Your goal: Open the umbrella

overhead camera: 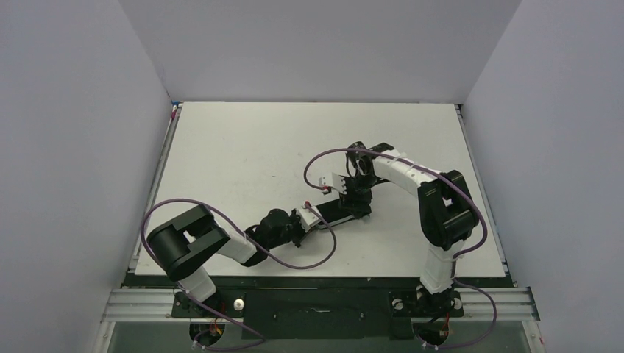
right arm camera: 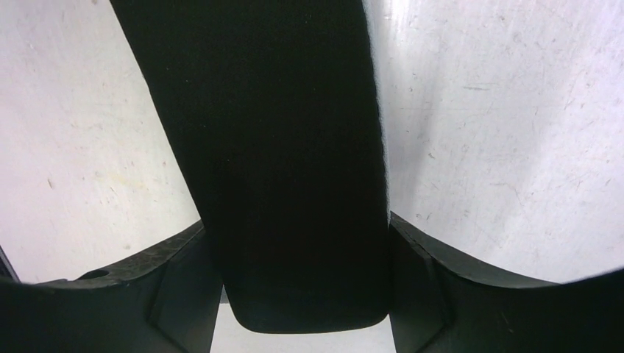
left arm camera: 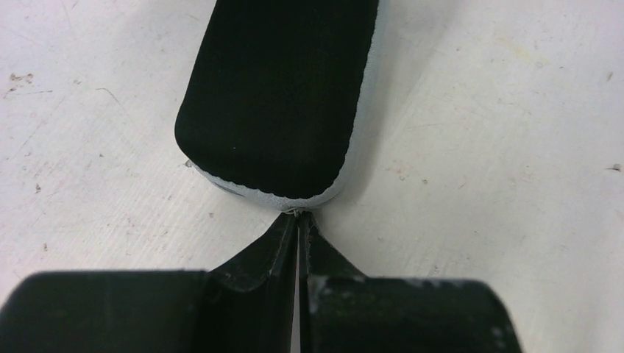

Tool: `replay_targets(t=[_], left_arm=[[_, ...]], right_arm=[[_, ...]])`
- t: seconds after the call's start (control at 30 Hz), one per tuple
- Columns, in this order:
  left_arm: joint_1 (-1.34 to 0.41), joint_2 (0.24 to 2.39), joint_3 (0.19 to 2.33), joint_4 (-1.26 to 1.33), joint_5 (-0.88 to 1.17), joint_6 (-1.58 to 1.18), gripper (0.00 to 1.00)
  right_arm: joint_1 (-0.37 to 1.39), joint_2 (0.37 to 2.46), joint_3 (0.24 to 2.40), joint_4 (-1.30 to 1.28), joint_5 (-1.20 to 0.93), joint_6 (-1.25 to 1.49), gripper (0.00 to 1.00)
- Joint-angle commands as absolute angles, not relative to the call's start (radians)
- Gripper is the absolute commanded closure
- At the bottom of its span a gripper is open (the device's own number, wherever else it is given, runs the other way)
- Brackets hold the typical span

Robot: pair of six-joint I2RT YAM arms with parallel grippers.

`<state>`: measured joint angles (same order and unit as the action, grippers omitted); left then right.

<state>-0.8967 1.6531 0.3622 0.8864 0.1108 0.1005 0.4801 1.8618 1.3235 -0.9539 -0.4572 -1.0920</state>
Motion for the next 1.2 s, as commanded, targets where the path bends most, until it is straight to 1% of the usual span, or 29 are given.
replay_targets(t=[0.0,0.17,0.33,0.63,0.97,1.03,1.1,1.17], left_arm=[[-0.919,1.645,0.382,0.94,0.18,0.063,1.0],[-0.928,1.647,0.397,0.949,0.178,0.051,1.0],[-0.928,1.599,0.36,0.927,0.175,0.056,1.0],[-0.93,1.584,0.354,0.913,0.185,0.064,1.0],[-0.937,1.758,0.49,0.935,0.087,0.054,1.0],[-0.93,1.774,0.503,0.933,0.081,0.056,1.0],[-0.917,1.78,0.507,0.93,0.081,0.055,1.0],[-0.9,1.779,0.505,0.921,0.087,0.055,1.0]], right_arm=[[0.497,1.832,1.342,-0.725,-0.435,-0.828,0.45],[0.513,1.806,1.294,-0.646,-0.401,-0.709,0.45],[0.508,1.786,1.247,-0.621,-0.355,-0.723,0.44],[0.51,1.803,1.265,-0.609,-0.355,-0.632,0.44],[0.536,1.83,1.298,-0.595,-0.44,-0.428,0.43],[0.534,1.833,1.289,-0.596,-0.459,-0.398,0.39],[0.523,1.836,1.285,-0.614,-0.492,-0.364,0.28],[0.501,1.84,1.292,-0.674,-0.561,-0.371,0.23]])
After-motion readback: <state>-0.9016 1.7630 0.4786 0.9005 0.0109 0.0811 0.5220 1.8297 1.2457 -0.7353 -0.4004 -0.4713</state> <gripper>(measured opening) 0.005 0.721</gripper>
